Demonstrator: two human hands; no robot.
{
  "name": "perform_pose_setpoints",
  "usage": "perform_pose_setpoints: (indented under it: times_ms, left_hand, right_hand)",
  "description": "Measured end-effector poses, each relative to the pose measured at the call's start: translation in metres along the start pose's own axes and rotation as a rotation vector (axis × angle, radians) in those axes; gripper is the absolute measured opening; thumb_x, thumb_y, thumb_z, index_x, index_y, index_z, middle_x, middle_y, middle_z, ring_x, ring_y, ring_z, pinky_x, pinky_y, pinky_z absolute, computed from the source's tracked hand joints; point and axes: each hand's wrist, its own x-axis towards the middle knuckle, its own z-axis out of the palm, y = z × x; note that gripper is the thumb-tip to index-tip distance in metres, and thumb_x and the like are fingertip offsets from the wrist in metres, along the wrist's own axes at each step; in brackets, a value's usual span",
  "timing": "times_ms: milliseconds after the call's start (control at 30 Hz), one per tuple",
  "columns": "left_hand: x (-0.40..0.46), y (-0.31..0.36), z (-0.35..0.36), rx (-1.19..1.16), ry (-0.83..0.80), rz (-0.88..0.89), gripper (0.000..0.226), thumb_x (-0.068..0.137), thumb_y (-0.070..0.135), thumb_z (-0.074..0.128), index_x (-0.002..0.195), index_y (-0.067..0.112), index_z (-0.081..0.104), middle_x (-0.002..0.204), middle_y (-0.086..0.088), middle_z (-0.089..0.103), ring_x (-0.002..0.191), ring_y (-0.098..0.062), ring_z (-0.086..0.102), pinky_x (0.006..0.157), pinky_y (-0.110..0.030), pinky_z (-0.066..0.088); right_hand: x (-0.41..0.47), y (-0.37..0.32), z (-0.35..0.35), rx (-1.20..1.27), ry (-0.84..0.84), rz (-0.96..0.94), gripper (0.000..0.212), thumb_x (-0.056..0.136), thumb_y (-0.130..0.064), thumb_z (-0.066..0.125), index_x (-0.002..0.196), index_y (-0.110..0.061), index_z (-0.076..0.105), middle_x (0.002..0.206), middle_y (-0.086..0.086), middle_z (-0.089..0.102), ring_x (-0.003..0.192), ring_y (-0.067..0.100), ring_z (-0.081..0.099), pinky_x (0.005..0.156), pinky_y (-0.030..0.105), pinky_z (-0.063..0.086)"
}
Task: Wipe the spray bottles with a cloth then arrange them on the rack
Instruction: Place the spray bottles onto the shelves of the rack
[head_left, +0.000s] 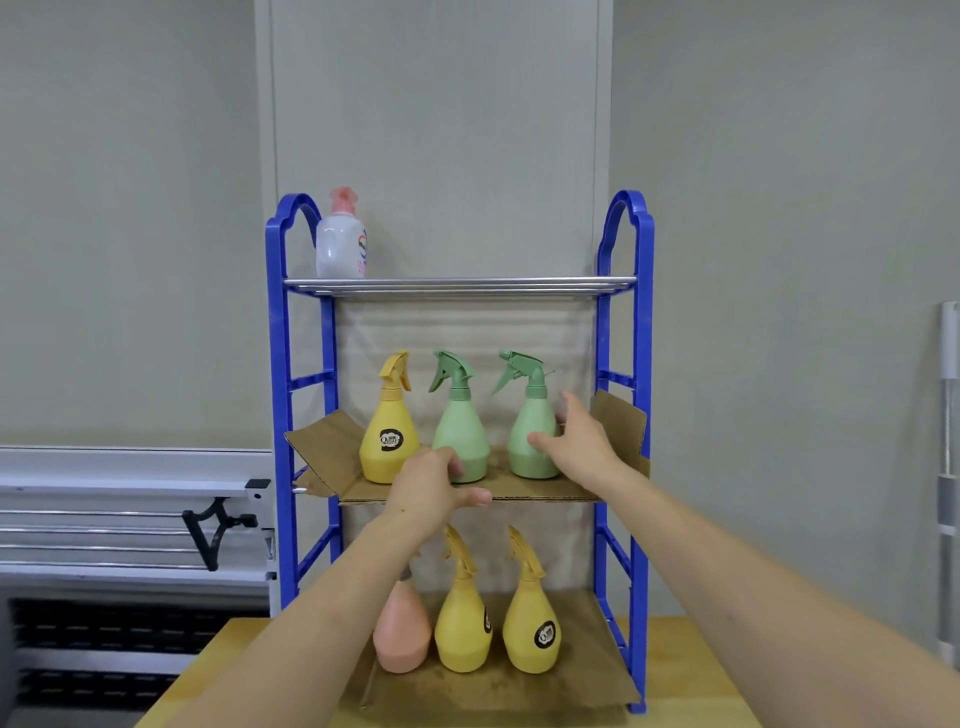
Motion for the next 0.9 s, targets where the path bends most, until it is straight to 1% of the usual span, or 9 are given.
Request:
perform_pose_setpoints:
  times_ms: [100,233,333,467,533,600,667,800,900]
  left_hand:
    - [-0.001,0.001,-0.001,-0.071,0.098,-0.012,0.047,0.080,0.051,0.082,0.108,0.019,0.062,0.105,0.000,0.057,0.092,-0.018,0.058,0.078,-0.032,0.049]
    - [0.006,0.008,-0.005,0.007,0.272,0.016,0.043,0.093,0.044,0.070,0.125,0.019,0.055,0.121,-0.002,0.053,0.100,-0.021,0.061,0.082,-0.035,0.051]
    - [0.017,0.019,-0.004,0.037,0.234,-0.038,0.064,0.091,0.052,0.070,0.139,0.017,0.046,0.133,-0.007,0.050,0.112,-0.030,0.061,0.083,-0.039,0.049]
    - [0.029,0.023,0.005,0.150,0.195,-0.122,0.083,0.080,0.066,0.073,0.139,0.018,0.041,0.130,-0.007,0.050,0.117,-0.031,0.058,0.083,-0.046,0.052]
    - [0.032,0.022,0.009,0.182,0.198,-0.147,0.086,0.078,0.066,0.076,0.138,0.018,0.039,0.128,-0.008,0.050,0.117,-0.031,0.057,0.083,-0.047,0.053]
    - [0.034,0.021,0.014,0.188,0.196,-0.151,0.080,0.081,0.060,0.076,0.137,0.016,0.039,0.127,-0.010,0.051,0.117,-0.032,0.056,0.084,-0.048,0.053]
    - [0.036,0.020,0.017,0.170,0.183,-0.142,0.073,0.086,0.053,0.075,0.137,0.014,0.040,0.128,-0.011,0.049,0.117,-0.034,0.056,0.086,-0.048,0.053]
    - [0.044,0.015,0.019,0.109,0.151,-0.101,0.069,0.088,0.042,0.076,0.139,0.009,0.042,0.131,-0.014,0.050,0.114,-0.035,0.057,0.092,-0.045,0.051]
    - [0.048,0.014,0.019,0.052,0.126,-0.099,0.068,0.088,0.036,0.077,0.140,0.007,0.042,0.132,-0.016,0.050,0.117,-0.037,0.057,0.096,-0.042,0.047]
  right_hand:
    - [0.002,0.005,0.000,0.041,-0.037,0.027,0.088,0.093,-0.033,0.072,0.162,-0.019,0.019,0.156,0.007,0.045,0.139,0.026,0.047,0.114,0.043,0.043]
    - [0.010,-0.001,-0.005,0.172,-0.103,0.057,0.078,0.098,-0.034,0.064,0.162,-0.024,0.020,0.162,0.003,0.036,0.141,0.024,0.045,0.114,0.040,0.041]
    - [0.009,-0.004,-0.005,0.179,-0.186,0.066,0.078,0.095,-0.026,0.065,0.161,-0.025,0.022,0.153,-0.001,0.044,0.126,0.018,0.052,0.106,0.035,0.045]
    - [0.008,0.010,0.000,0.112,-0.199,0.074,0.066,0.089,-0.023,0.072,0.147,-0.021,0.041,0.123,-0.003,0.059,0.103,0.009,0.059,0.092,0.030,0.051]
    - [0.008,0.013,0.001,0.121,-0.188,0.071,0.081,0.079,-0.034,0.081,0.147,-0.019,0.041,0.127,-0.003,0.057,0.108,0.013,0.059,0.095,0.033,0.053]
    - [0.010,0.016,0.001,0.098,-0.164,0.071,0.100,0.065,-0.051,0.086,0.150,-0.022,0.041,0.138,0.000,0.048,0.119,0.019,0.056,0.103,0.042,0.052]
    - [0.013,0.022,0.003,0.083,-0.127,0.063,0.099,0.059,-0.059,0.087,0.143,-0.025,0.047,0.135,0.001,0.045,0.118,0.020,0.055,0.105,0.044,0.052]
    - [0.014,0.026,0.002,0.187,-0.190,0.119,0.093,0.071,-0.049,0.089,0.144,-0.023,0.038,0.131,-0.001,0.053,0.115,0.016,0.057,0.098,0.036,0.052]
    - [0.015,0.022,0.000,0.215,-0.265,0.181,0.078,0.084,-0.037,0.078,0.146,-0.024,0.033,0.118,-0.005,0.056,0.107,0.013,0.057,0.087,0.031,0.049]
